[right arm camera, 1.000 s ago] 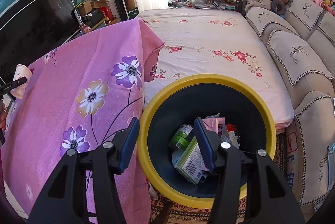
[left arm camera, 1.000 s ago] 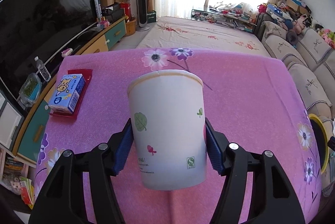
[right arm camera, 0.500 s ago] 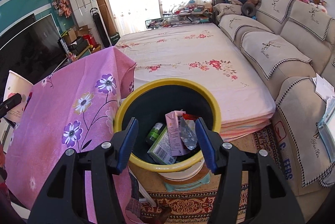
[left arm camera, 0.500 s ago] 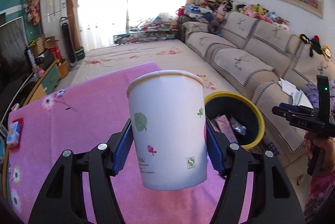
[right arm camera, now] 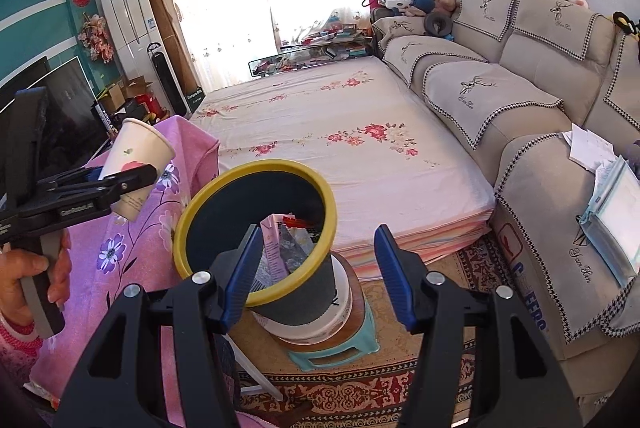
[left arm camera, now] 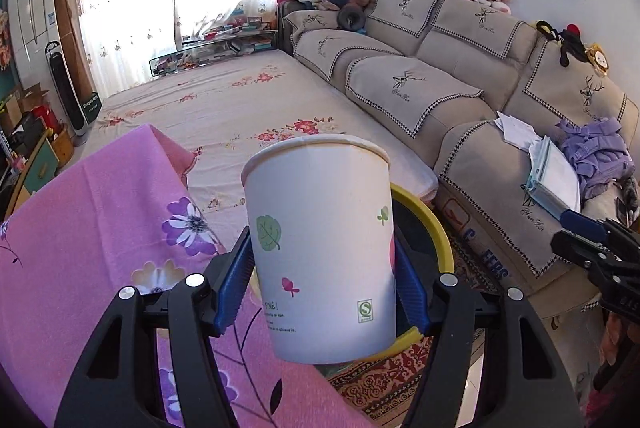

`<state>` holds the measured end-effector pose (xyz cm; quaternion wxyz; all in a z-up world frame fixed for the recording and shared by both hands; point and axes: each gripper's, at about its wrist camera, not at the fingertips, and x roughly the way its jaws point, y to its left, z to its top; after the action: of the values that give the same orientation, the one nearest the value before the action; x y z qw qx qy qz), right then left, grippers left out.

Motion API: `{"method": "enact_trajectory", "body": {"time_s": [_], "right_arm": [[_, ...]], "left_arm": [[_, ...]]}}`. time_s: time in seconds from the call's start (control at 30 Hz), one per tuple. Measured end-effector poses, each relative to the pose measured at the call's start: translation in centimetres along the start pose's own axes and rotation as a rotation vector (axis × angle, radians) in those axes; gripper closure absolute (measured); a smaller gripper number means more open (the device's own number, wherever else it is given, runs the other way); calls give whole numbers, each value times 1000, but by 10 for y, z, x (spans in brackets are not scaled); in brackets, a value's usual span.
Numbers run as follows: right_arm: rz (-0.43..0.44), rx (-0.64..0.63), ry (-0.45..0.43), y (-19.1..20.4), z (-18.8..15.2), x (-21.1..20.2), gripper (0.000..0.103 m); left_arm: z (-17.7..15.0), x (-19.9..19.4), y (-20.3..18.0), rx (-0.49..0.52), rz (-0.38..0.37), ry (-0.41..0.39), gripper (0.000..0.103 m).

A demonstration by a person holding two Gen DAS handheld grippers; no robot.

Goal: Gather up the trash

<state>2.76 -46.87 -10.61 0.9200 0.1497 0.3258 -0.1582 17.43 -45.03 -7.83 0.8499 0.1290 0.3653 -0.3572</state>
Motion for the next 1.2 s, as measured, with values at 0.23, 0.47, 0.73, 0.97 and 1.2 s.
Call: {"method": "enact_trajectory", "body": {"time_s": [0.23,0.47,0.73,0.97,1.2], "right_arm": [[-2,35,11,-23,-6,5,46],[30,26,11,-15,-7,6,46],[103,-42,2,29,-13,-3,42],[177,-113,-34,82,-18,-28,29],[198,-215,-109,137,-23,-72,6]], "left_arm": [[17,53,-4,-25,26,56,28],[19,42,9,-76,25,13,19],[-27,-88,50,-120,101,-145,5],[-100,-207,89,-171,259,-211,5],[-180,-307,120,-242,461,-240,5]]}}
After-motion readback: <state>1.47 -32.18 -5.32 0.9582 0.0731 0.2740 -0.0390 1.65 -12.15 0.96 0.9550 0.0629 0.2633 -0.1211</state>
